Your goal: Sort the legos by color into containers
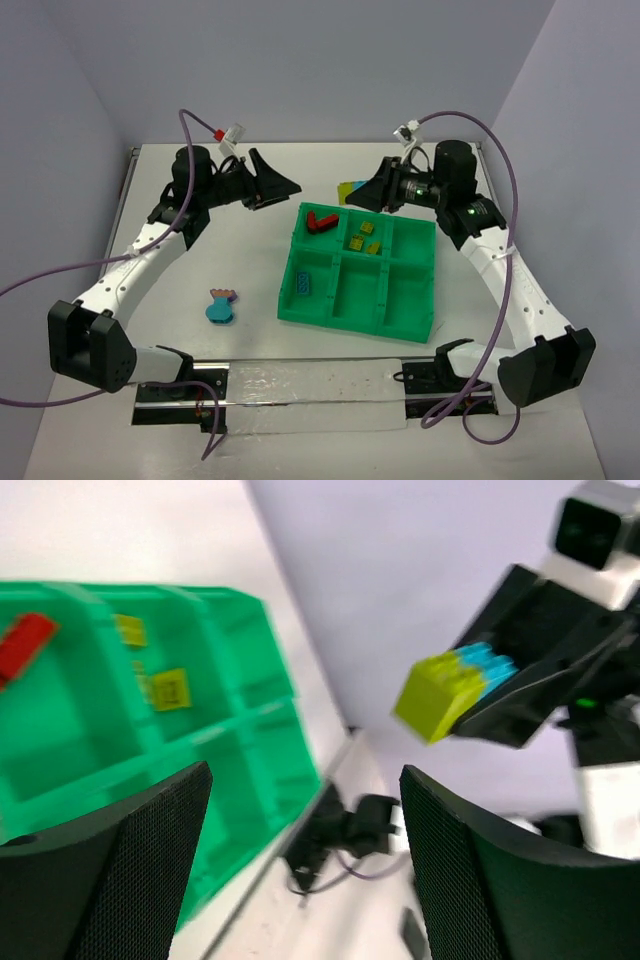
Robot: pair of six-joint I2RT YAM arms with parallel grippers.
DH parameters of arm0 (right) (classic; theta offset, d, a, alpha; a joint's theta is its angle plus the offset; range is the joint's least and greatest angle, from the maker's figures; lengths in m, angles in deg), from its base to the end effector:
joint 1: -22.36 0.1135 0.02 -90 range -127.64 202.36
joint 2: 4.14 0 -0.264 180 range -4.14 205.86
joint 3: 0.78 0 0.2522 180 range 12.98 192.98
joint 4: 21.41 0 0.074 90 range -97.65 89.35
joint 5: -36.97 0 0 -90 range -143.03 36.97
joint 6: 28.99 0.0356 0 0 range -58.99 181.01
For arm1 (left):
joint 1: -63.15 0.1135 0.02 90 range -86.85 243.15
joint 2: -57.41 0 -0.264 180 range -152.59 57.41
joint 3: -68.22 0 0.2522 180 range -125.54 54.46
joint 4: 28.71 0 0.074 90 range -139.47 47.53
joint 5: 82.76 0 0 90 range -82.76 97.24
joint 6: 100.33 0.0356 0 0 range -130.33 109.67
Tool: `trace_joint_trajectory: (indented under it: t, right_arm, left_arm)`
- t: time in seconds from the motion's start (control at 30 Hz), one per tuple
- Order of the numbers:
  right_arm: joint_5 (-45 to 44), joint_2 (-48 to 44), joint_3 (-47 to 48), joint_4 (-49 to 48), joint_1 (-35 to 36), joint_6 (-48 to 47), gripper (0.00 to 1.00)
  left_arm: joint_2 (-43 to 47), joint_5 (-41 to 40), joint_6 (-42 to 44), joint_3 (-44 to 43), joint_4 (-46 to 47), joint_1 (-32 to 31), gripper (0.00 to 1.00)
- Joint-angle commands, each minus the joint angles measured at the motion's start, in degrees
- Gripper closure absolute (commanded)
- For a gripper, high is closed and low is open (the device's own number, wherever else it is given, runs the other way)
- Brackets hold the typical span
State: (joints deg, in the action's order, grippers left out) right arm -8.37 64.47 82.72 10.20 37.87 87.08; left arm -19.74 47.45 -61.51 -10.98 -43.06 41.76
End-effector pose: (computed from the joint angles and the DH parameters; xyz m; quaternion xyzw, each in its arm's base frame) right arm 0.2463 0.0943 0.3955 -0.1575 0.7599 0.4810 0.4079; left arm 0.2823 -0.1353 0.3584 0.0204 0.7622 -0.5644 0.3164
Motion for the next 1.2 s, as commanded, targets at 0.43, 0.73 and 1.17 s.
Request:
trace_joint_trajectory:
  t: [0.43, 0.73, 1.17]
  right_arm:
    - [10.25, 9.69, 7.33, -10.45, 10.33, 0.81, 1.00]
    - [12.48, 10.14, 7.21, -12.05, 10.68, 1.85, 1.00]
    - [12.99, 11.97, 8.46, -10.32, 11.38, 1.01, 1.00]
  left_arm:
    - [1.13, 23.69, -5.52, 3.38, 22.48, 0.21, 0.17]
    - [-0.22, 22.62, -0.14, 1.01, 15.83, -0.55, 0.23]
    - [-1.85, 22.12, -4.27, 0.31, 21.77, -2.77, 0.41]
